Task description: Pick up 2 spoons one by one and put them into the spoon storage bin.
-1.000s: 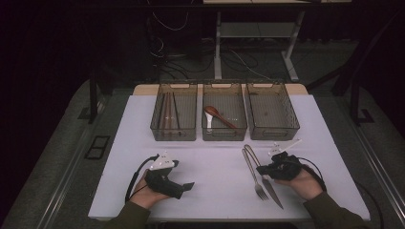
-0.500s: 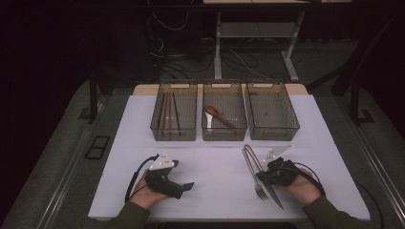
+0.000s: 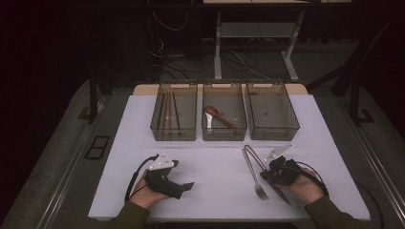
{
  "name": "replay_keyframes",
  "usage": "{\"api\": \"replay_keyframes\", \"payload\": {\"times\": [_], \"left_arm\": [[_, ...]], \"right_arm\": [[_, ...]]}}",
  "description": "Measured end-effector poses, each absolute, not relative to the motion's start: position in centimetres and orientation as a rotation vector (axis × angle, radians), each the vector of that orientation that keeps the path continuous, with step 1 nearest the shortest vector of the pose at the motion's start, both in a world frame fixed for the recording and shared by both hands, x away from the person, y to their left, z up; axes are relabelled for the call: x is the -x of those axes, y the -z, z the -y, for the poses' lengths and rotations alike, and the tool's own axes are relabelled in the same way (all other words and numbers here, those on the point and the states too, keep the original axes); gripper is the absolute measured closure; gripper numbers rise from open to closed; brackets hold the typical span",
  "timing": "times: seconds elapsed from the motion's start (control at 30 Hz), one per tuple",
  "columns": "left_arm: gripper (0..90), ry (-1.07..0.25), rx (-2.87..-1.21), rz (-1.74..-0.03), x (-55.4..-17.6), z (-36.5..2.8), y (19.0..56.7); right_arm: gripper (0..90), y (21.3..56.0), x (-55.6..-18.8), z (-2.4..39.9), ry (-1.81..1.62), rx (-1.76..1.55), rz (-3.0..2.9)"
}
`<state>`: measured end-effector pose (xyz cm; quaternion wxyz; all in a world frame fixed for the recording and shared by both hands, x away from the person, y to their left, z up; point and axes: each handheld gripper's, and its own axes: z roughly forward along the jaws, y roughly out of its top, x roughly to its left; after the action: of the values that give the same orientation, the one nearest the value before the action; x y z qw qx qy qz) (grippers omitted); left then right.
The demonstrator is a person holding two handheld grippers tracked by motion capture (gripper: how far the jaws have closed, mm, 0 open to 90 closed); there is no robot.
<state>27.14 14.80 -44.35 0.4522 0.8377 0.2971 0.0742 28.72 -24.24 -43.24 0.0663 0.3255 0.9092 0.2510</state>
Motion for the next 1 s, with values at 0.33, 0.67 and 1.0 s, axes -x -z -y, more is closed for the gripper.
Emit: {"api": "replay_keyframes", "payload": {"times": [0.33, 0.67, 1.0], "left_arm": [[0.8, -0.183, -2.07, -0.734, -27.1, -14.8, 44.3], [0.8, -0.18, -2.073, -0.727, -27.1, -14.7, 44.4], [0.8, -0.178, -2.078, -0.725, -27.1, -14.7, 44.4]], "right_arm": [[90.0, 43.1, -29.2, 25.3, -0.673, -1.0, -2.7], [89.8, 43.1, -29.9, 26.5, -0.733, -1.079, -2.692], [72.8, 41.3, -30.6, 26.8, -0.807, -1.11, -2.658]]}}
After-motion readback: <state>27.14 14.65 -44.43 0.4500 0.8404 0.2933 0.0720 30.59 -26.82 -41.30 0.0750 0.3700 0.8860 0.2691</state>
